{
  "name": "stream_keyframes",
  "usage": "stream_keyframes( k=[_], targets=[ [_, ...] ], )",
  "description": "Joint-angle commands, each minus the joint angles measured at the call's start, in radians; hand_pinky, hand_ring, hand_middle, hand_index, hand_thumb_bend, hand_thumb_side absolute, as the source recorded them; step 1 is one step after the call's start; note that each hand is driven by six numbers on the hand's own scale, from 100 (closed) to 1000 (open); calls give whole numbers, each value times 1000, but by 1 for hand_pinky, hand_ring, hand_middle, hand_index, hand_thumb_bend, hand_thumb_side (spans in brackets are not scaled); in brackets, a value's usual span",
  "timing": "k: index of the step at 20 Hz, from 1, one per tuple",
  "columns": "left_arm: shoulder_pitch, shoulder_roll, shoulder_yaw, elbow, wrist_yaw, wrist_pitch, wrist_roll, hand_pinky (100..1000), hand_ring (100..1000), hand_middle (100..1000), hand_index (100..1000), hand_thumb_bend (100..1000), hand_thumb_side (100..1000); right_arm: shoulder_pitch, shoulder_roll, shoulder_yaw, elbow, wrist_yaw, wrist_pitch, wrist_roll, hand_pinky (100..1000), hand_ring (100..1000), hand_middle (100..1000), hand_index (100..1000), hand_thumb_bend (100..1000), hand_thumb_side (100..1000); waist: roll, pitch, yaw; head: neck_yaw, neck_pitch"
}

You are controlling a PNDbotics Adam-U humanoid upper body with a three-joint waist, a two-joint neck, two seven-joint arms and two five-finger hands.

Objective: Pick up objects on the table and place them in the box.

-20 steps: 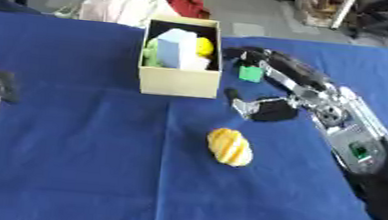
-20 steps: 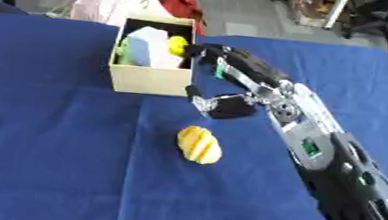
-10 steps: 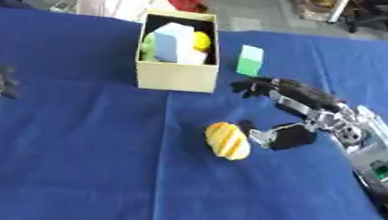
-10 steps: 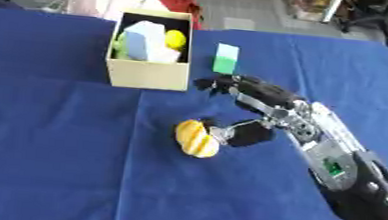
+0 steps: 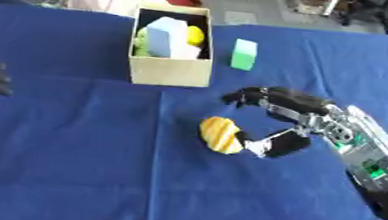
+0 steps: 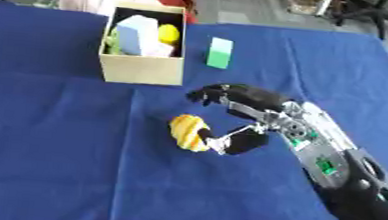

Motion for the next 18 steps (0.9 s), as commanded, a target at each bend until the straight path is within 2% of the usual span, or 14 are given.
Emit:
stream_keyframes(
  k=[1, 7, 9, 11, 13, 14, 15, 16, 18],
  targets=[
    [-4, 7, 7, -8, -2, -2, -3, 887, 603, 599, 765, 100, 699, -26, 4, 7, 24, 64, -18, 7, 824, 820, 866, 969, 100, 352, 1, -31, 2, -5, 5],
    [-5, 5, 5, -7, -2, -2, -5, 888, 603, 599, 766, 100, 701, -51, 37, 30, 98, 170, -54, 20, 824, 814, 858, 953, 100, 333, 0, -31, 7, -8, 2],
    [-6, 5, 5, -6, -2, -2, -5, 888, 603, 599, 765, 100, 702, -58, 44, 33, 114, 195, -62, 18, 817, 796, 838, 935, 106, 304, 0, -31, 8, -9, 0],
    [-6, 4, 5, -6, -1, -2, -5, 889, 604, 599, 766, 100, 704, -62, 49, 33, 127, 215, -64, 4, 792, 748, 782, 891, 100, 226, 0, -31, 9, -9, -2],
    [-6, 4, 6, -6, -1, -2, -5, 889, 604, 604, 766, 100, 705, -65, 52, 30, 136, 228, -59, -26, 766, 696, 726, 839, 100, 154, 0, -31, 10, -8, -3],
    [-6, 4, 6, -6, -1, -2, -4, 889, 604, 606, 766, 100, 705, -66, 53, 27, 138, 233, -56, -45, 731, 622, 630, 751, 100, 100, 0, -31, 10, -8, -4],
    [-6, 4, 6, -6, -1, -2, -4, 889, 604, 606, 766, 100, 705, -67, 54, 24, 139, 237, -52, -68, 726, 612, 617, 740, 100, 100, 0, -31, 10, -8, -4],
    [-6, 4, 6, -5, -1, -2, -4, 889, 604, 606, 765, 100, 706, -69, 54, 21, 138, 240, -47, -92, 690, 535, 519, 639, 100, 100, 0, -31, 10, -8, -5],
    [-6, 3, 7, -5, 0, -2, -3, 890, 604, 606, 765, 100, 706, -73, 54, 12, 132, 242, -35, -150, 658, 467, 442, 542, 100, 100, 0, -31, 10, -7, -7]
  ],
)
